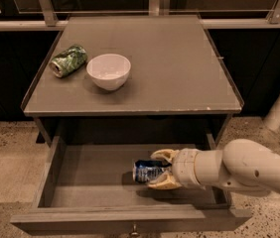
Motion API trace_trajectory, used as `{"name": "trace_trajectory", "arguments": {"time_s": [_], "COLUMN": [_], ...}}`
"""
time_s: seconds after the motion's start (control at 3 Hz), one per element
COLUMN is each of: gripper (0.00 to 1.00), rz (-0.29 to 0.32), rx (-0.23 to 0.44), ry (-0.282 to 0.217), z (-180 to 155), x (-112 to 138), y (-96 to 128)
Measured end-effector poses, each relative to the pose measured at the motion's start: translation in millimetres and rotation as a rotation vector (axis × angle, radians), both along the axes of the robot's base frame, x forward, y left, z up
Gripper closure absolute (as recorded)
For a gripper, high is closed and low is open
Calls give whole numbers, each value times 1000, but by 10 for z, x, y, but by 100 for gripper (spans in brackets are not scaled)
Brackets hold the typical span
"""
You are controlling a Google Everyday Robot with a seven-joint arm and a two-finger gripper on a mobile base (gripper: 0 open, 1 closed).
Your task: Pick pepsi can from top drawer and place on counter
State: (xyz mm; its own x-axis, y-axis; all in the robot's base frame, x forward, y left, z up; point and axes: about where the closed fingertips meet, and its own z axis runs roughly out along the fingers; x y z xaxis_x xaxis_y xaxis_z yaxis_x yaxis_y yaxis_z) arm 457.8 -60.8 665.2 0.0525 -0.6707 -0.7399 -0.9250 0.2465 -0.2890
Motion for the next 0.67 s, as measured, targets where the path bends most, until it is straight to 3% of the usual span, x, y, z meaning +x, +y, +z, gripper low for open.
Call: {"name": "trace_trajectory", "arguments": {"time_s": [0.33, 0.67], "gripper": [100, 100], "rz": [-91, -126], "rx": [-28, -55], "ry": [-99, -183], "z": [473, 991], "x": [-166, -201], "y": [-194, -362]}}
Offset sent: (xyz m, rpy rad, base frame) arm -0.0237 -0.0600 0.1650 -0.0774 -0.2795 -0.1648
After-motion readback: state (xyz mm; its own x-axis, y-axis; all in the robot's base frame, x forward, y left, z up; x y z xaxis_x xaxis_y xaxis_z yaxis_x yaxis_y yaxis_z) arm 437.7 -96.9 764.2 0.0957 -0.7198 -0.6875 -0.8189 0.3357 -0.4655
